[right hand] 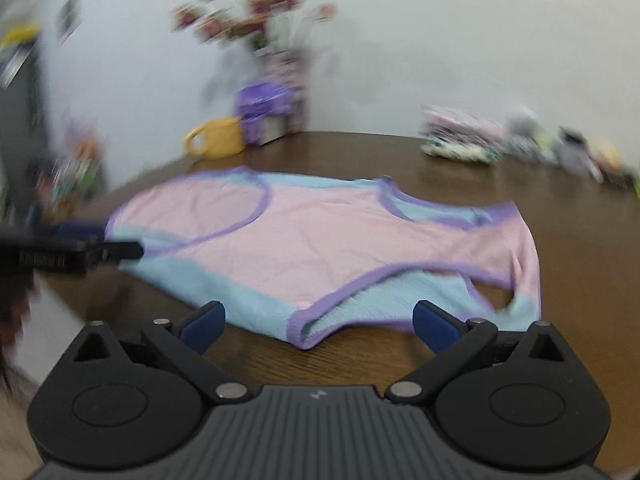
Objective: Fold clothes
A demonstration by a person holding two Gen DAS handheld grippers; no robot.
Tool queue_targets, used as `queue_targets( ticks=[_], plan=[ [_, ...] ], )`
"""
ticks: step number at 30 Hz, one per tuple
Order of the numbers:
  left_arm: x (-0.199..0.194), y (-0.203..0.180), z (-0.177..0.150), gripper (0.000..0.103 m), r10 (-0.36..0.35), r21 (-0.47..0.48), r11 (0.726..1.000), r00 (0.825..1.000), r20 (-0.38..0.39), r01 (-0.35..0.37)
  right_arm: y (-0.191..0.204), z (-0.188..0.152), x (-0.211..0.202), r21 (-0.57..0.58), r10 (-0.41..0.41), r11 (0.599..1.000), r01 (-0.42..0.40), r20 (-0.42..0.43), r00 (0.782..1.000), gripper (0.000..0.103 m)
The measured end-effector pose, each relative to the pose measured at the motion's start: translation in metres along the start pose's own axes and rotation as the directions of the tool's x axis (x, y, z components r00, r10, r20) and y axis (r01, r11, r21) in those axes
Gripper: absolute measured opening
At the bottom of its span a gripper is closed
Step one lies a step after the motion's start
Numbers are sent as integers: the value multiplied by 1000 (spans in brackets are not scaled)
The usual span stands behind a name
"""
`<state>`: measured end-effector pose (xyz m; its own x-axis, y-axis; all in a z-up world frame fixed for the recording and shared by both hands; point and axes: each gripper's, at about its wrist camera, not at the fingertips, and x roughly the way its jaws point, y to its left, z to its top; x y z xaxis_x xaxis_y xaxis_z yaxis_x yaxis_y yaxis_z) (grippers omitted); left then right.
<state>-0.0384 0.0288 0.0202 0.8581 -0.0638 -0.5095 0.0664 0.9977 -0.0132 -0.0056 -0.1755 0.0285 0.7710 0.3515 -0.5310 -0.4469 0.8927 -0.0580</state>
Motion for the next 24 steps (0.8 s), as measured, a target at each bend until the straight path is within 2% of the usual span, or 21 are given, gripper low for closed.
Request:
queue_targets(
  ticks=[1,2,5,7,11,14,18,24],
  plan=[
    [-1,0,1,73,-3,55,998,1000,-13,4,3,3,1,-64,2,998,-3,-12,1000,91],
    [-2,-1,0,68,-2,109,994,1000,-19,4,7,5,3,-135,4,991,-8,-29,1000,83],
    [-3,-4,0,58,3,291,957,999,-52,12,16,11,11,-300,14,953,-43,-96,995,70],
    [-2,-7,0,57,0,402,915,997,-75,30,21,15,15,-377,36,922,-85,-134,990,66],
    [8,-13,3,49,-36,584,805,990,-136,109,33,23,22,-502,71,850,-159,-190,979,55],
    [18,-17,4,40,-75,653,733,977,-202,191,39,31,30,-549,86,809,-212,-247,965,40],
    [32,-17,9,38,-113,721,630,953,-282,288,42,37,39,-579,102,766,-280,-321,942,39],
    [47,-8,26,36,-144,745,522,904,-403,416,42,40,47,-579,107,745,-331,-386,916,35]
  ],
)
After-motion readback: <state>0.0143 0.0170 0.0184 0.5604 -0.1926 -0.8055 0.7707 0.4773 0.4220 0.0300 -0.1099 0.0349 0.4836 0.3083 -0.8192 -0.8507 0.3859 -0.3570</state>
